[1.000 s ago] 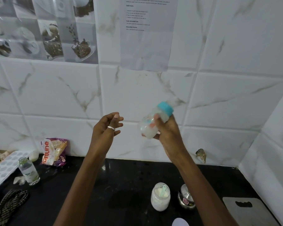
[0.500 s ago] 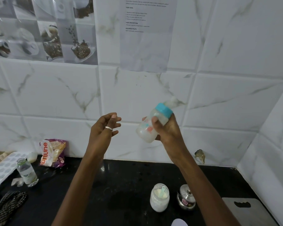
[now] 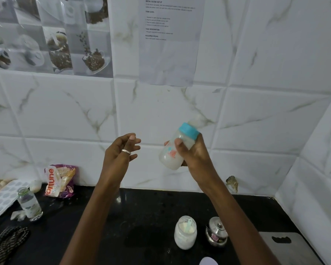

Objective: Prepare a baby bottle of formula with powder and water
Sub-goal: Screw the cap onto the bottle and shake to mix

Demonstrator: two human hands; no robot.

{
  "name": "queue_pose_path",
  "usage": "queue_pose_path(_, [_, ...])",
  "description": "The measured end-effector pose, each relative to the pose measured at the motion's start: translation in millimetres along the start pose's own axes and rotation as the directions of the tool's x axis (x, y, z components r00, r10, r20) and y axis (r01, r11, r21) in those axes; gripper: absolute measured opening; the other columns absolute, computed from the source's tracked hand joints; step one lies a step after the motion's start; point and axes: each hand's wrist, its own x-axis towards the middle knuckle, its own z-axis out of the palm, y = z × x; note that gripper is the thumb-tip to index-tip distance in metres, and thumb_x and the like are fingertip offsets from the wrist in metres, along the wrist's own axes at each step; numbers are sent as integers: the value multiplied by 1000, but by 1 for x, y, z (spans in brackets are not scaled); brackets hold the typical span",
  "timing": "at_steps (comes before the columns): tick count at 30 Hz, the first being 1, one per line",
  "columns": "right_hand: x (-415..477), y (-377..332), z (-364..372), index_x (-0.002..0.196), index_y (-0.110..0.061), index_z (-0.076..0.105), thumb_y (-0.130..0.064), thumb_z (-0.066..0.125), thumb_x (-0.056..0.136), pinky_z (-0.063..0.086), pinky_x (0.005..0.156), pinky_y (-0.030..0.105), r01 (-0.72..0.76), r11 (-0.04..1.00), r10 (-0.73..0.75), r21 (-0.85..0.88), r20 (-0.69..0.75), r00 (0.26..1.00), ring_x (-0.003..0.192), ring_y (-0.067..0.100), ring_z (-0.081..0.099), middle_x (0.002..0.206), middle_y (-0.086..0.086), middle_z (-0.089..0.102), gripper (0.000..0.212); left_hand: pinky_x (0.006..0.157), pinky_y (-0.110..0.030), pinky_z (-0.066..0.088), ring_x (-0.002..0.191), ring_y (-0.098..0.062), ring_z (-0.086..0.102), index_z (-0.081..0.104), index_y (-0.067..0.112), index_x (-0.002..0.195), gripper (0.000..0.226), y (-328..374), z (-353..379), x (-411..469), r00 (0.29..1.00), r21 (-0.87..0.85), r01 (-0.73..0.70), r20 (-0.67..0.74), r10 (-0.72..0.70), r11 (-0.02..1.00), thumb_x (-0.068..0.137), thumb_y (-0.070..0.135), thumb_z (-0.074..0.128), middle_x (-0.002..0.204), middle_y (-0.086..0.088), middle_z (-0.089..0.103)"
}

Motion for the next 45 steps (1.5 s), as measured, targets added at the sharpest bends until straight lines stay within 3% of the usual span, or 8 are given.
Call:
queue_pose_path(11, [-1,-5,3,136,-33,42,-51,63,91,60,95,48,44,993,-34,108,-95,995,114,19,68,121,-2,63,53,87,-29,57,103,-11,73,67,23,125,30,-1,0,-3,1000,2,-19,20,19,1000,103,40,57,111,7,77])
queue_pose_path(15, [-3,-4,2,130,-36,44,-55,67,87,60,90,36,20,999,-19,-34,42,999,113,21,68,124,5,63,52,89,-30,57,105,-13,73,67,26,123,27,0,-1,-1,1000,5,-18,17,18,1000,103,40,56,111,8,77])
queue_pose_path(19, [-1,-3,-2,132,-35,43,-51,63,94,62,91,45,42,992,-31,115,-94,995,114,20,68,123,0,62,46,88,-31,57,104,-11,73,68,24,123,27,-1,1,-2,1000,3,-19,25,19,1000,103,40,57,111,7,77])
queue_pose_path(23, [-4,-1,0,132,-33,42,-49,62,91,60,89,33,1,999,2,-50,66,998,113,18,67,124,3,61,48,88,-30,57,104,-11,73,67,26,123,27,-1,1,-2,1000,9,-18,23,18,1000,103,41,56,110,9,77])
queue_pose_path(27, [-1,1,-1,136,-30,42,-52,61,95,61,90,45,25,995,-14,101,-105,994,112,20,69,122,0,65,50,86,-27,57,102,-8,74,68,26,121,26,-2,0,-3,999,13,-19,26,19,1000,103,41,56,108,10,77])
queue_pose_path(31, [-6,4,1,133,-30,43,-53,63,90,60,90,36,-20,997,26,-79,72,997,114,21,67,123,6,62,53,86,-26,56,104,-10,73,67,28,121,25,-1,0,-1,1000,14,-14,20,14,1000,103,42,56,109,10,77])
queue_pose_path(36, [-8,3,2,123,-34,46,-49,57,86,60,80,26,1,999,-1,51,-9,1000,98,1,69,114,-6,62,41,82,-22,57,101,-7,74,67,32,117,21,-3,0,-4,999,30,-21,30,20,999,102,42,56,105,14,77])
queue_pose_path(45, [-12,10,12,136,-31,40,-44,57,90,60,89,31,-40,999,40,2,22,999,112,14,65,120,-5,58,51,88,-28,59,100,-5,74,67,28,121,28,-9,-1,-8,1000,20,4,20,-4,1000,102,45,56,109,10,77])
